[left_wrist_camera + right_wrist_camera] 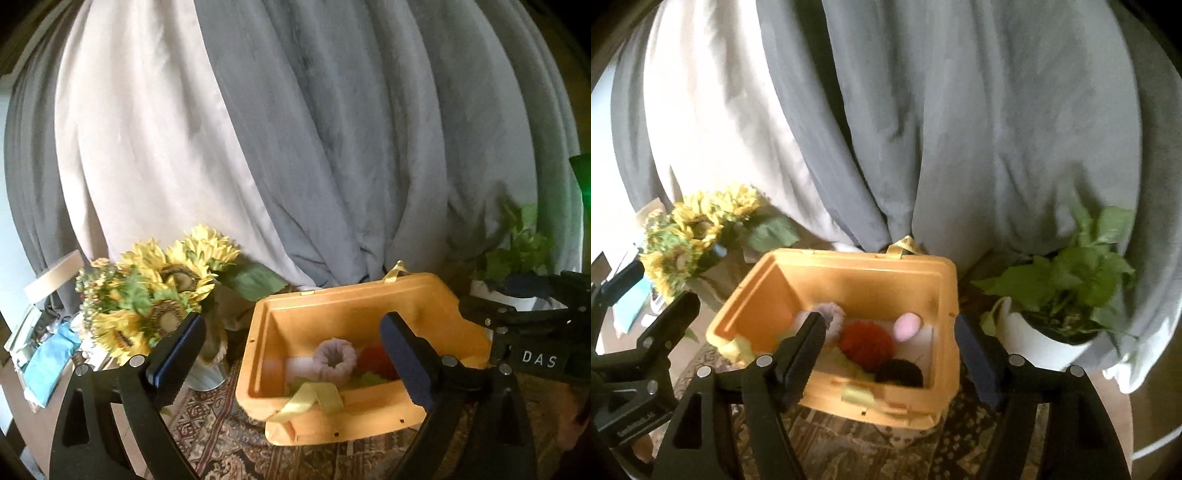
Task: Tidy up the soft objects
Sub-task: 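Withdraw both tools from the crate toward the Mickey plush and yellow ring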
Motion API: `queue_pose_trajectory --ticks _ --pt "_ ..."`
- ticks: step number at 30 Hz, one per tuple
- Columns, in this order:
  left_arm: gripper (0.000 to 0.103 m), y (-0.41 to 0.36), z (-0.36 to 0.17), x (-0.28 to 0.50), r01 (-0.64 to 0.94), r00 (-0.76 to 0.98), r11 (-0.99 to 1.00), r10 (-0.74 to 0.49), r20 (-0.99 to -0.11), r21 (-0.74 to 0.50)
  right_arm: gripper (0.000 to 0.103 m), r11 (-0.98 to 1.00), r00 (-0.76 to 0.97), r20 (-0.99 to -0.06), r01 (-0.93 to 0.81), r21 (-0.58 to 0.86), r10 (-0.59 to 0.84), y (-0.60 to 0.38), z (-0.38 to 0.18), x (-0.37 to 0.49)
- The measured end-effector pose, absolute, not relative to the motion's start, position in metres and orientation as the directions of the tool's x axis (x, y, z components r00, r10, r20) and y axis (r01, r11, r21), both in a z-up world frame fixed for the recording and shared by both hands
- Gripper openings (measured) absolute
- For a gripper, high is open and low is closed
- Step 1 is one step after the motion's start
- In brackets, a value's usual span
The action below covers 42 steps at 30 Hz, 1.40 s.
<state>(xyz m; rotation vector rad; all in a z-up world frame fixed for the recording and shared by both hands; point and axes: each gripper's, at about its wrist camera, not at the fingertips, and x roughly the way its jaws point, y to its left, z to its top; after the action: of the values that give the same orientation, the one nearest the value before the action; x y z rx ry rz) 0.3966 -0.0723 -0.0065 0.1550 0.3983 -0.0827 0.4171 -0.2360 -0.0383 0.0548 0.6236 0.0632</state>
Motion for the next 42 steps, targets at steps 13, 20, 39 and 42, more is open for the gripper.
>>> queue_pose_trajectory --ticks 13,20,39,42 --pt "0.097 -0.058 -0.002 0.311 0.166 0.917 0.977 -0.103 -0.385 0.134 0.076 1.0 0.842 -0.539 0.001 0.024 0.012 -0.223 -0.024 0.326" --pt "0.097 -0.056 -0.011 0.278 0.226 0.905 0.963 -0.152 -0.397 0.145 0.076 0.998 0.835 -0.547 0.069 0.005 -0.055 -0.219 -0.032 0.286" --pt "0.097 -0.101 -0.053 0.208 0.252 0.853 0.955 -0.144 -0.501 0.154 0.076 0.999 0.737 -0.674 -0.048 0.014 0.045 -0.253 -0.08 0.23" --pt "0.097 -0.107 -0.065 0.195 0.247 0.851 0.951 -0.122 -0.511 0.185 0.076 0.997 0.711 -0.701 -0.074 0.001 0.053 -0.255 -0.092 0.223"
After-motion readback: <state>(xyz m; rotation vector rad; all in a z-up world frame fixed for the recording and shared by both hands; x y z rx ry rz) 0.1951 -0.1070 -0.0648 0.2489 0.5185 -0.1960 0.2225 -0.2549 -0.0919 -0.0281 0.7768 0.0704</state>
